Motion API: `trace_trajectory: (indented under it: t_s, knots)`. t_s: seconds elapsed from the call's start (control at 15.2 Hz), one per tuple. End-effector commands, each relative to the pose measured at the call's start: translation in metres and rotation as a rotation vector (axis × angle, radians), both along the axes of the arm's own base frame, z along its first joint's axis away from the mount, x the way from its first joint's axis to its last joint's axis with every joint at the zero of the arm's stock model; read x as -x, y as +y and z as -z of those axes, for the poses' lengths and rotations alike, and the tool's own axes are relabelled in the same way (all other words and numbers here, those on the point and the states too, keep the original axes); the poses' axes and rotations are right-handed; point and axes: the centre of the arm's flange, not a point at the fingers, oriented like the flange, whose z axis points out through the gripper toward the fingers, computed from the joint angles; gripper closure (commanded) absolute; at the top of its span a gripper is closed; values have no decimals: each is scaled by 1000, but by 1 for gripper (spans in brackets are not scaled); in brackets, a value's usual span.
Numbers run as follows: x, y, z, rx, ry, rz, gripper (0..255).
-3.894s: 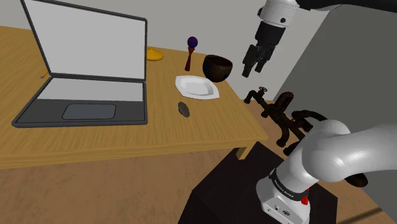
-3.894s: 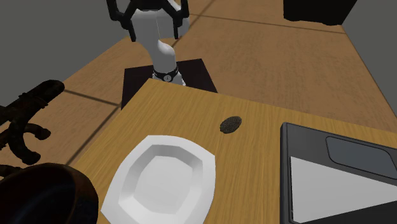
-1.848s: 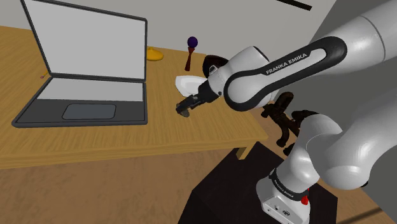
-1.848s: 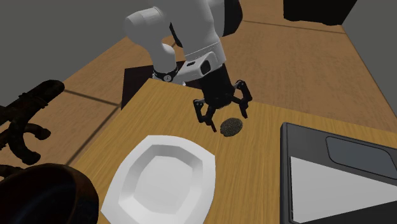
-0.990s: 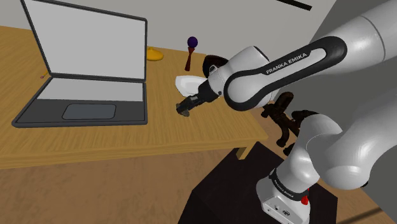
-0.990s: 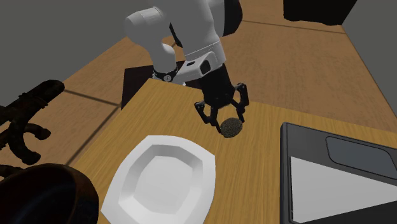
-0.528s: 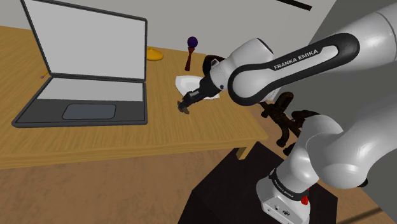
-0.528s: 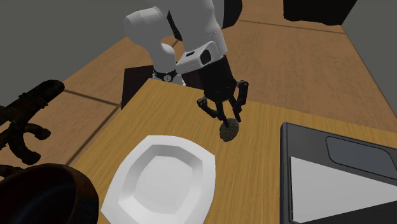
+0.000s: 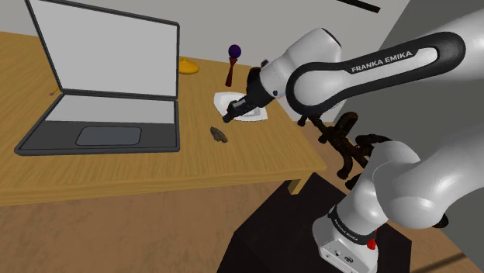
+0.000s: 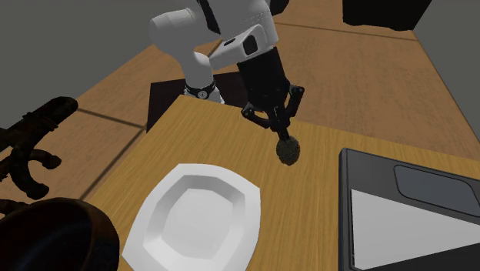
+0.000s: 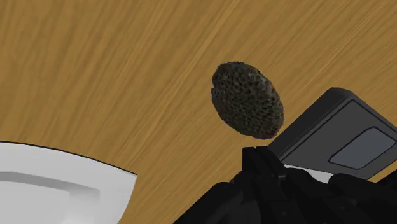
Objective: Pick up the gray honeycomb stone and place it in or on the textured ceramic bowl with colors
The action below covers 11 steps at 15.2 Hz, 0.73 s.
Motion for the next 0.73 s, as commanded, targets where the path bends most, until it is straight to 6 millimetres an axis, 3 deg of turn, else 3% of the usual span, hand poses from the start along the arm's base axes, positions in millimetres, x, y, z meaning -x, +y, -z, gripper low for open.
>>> trace_trajectory:
  t_s: [0.0,0.07,0.33,0.66]
  knots:
    - [0,0,0,0,0,0,255]
    - [0,0,0,0,0,0,0]
    - [34,69,1,453,61,-216,0]
    - [30,74,22,504,68,-240,0]
